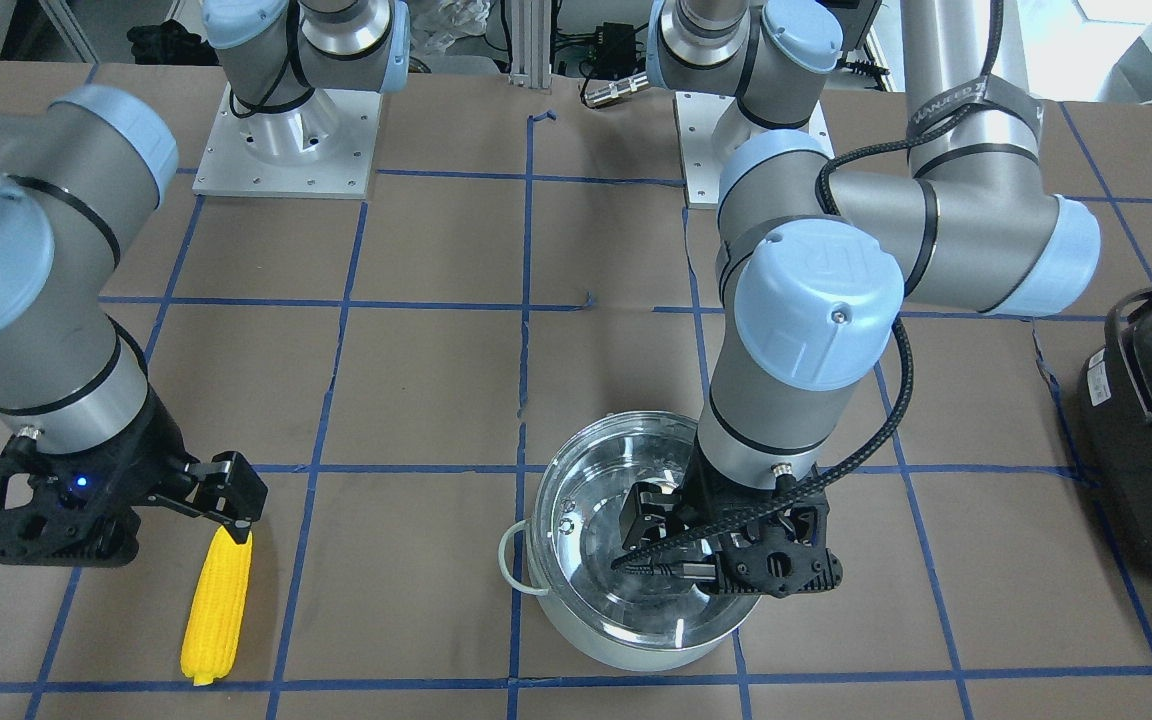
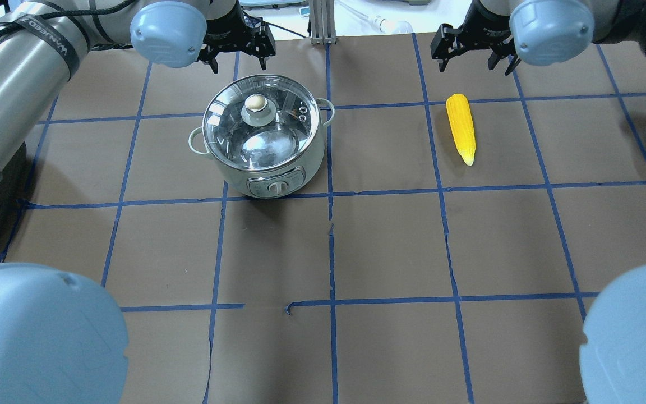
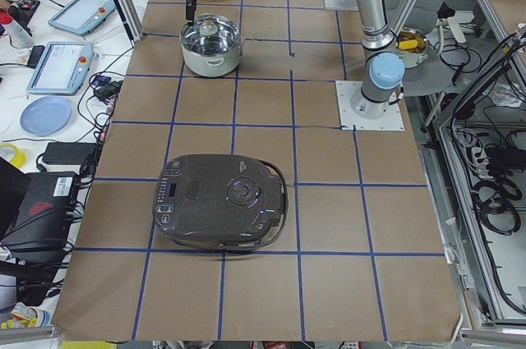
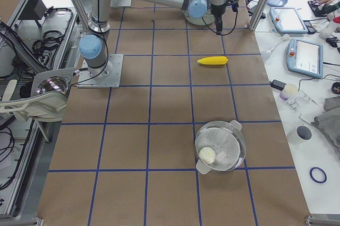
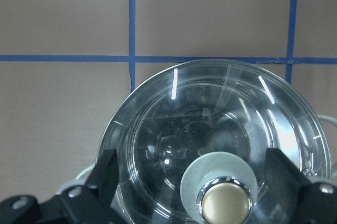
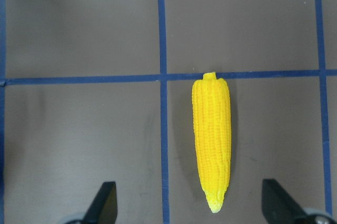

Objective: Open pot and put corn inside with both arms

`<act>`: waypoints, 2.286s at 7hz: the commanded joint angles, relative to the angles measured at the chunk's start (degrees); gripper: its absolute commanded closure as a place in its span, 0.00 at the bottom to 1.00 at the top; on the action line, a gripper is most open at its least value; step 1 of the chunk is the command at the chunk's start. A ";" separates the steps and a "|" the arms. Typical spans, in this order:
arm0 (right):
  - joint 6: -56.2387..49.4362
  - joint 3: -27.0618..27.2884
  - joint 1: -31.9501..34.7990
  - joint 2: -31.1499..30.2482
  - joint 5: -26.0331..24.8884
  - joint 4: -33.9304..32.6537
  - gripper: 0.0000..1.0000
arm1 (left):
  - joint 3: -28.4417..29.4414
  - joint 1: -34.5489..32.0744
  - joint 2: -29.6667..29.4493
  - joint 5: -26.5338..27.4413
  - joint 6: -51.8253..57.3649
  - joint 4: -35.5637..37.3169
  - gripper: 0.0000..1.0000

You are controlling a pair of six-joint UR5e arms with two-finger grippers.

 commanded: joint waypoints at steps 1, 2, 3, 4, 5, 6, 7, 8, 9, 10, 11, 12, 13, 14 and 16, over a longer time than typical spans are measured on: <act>-1.52 0.26 -1.18 7.32 -0.50 -7.67 0.04 | -2.36 -0.34 -0.21 -0.08 -0.18 0.44 0.00; -2.49 0.26 -2.84 10.05 -0.42 -9.37 0.04 | -3.15 -0.69 -0.46 -0.34 -0.35 0.53 0.00; -2.41 0.26 -3.46 12.34 -0.33 -11.21 0.04 | -3.33 -1.30 -0.12 -0.51 -0.35 -0.08 0.00; -2.24 0.26 -3.56 13.93 0.11 -12.28 0.04 | -3.68 -1.48 -0.11 -0.43 -0.35 -0.09 0.00; -1.97 0.18 -3.56 14.91 0.29 -12.81 0.05 | -4.21 -1.57 0.23 -0.43 -0.18 -0.09 0.09; -2.06 0.35 -3.56 15.96 0.20 -12.90 0.05 | -5.61 -1.66 0.85 -0.34 0.00 -0.09 0.30; -2.06 0.79 -3.56 16.41 -0.06 -12.81 0.07 | -6.05 -1.75 1.38 -0.51 -0.09 -0.09 0.56; -2.15 1.75 -3.56 16.50 -0.41 -12.73 0.11 | -6.15 -1.75 1.64 -0.52 -0.09 -0.17 0.74; -2.84 2.80 -3.56 15.98 -0.50 -12.29 0.23 | -5.97 -1.75 1.91 -0.52 -0.09 -0.18 0.91; -2.94 2.90 -3.56 15.88 -0.50 -11.94 0.42 | -5.45 -1.75 1.91 -0.69 0.00 -0.09 1.00; -2.94 2.73 -3.56 15.80 -0.07 -11.76 0.63 | -3.27 -1.23 2.17 -0.26 0.43 -0.17 1.00; -2.94 2.72 -3.56 15.19 0.28 -11.76 0.74 | -0.38 1.04 2.17 0.18 1.13 -2.35 1.00; -3.02 2.81 -3.30 13.70 0.29 -11.76 0.78 | 0.87 7.68 2.35 -0.16 5.14 -5.16 1.00; -2.85 2.81 -2.86 12.99 0.38 -11.15 0.78 | 0.28 13.31 2.87 -0.60 12.40 -8.40 1.00; -1.80 2.20 3.96 8.09 -0.49 -10.88 0.78 | -2.00 20.19 2.96 0.01 27.67 -8.36 1.00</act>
